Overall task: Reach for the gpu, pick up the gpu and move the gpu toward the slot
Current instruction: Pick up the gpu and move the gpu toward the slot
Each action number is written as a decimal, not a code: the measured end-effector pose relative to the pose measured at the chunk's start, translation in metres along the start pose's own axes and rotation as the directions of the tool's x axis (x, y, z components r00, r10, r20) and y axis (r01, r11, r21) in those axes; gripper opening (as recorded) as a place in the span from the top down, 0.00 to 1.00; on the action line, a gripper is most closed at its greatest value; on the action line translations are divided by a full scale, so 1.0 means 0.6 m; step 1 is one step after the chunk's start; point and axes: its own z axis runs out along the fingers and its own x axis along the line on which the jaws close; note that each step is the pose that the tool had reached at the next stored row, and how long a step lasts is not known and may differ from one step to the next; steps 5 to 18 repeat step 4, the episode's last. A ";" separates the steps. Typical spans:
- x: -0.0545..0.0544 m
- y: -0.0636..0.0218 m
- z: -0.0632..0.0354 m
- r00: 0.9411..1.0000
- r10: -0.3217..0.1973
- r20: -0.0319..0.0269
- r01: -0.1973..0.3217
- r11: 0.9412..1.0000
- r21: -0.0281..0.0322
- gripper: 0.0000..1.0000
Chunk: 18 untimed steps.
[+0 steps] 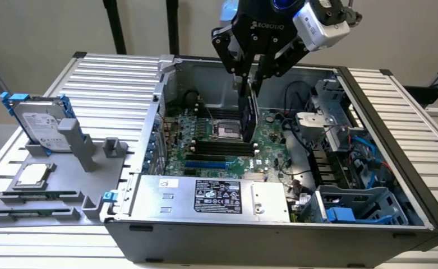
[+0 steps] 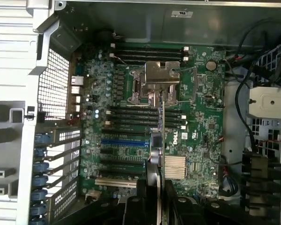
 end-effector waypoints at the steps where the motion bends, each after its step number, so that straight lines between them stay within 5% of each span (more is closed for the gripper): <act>1: 0.000 0.000 0.000 1.000 0.000 0.000 0.000 1.000 0.000 0.74; 18: 0.000 0.000 0.000 1.000 0.000 0.000 0.000 1.000 0.000 0.74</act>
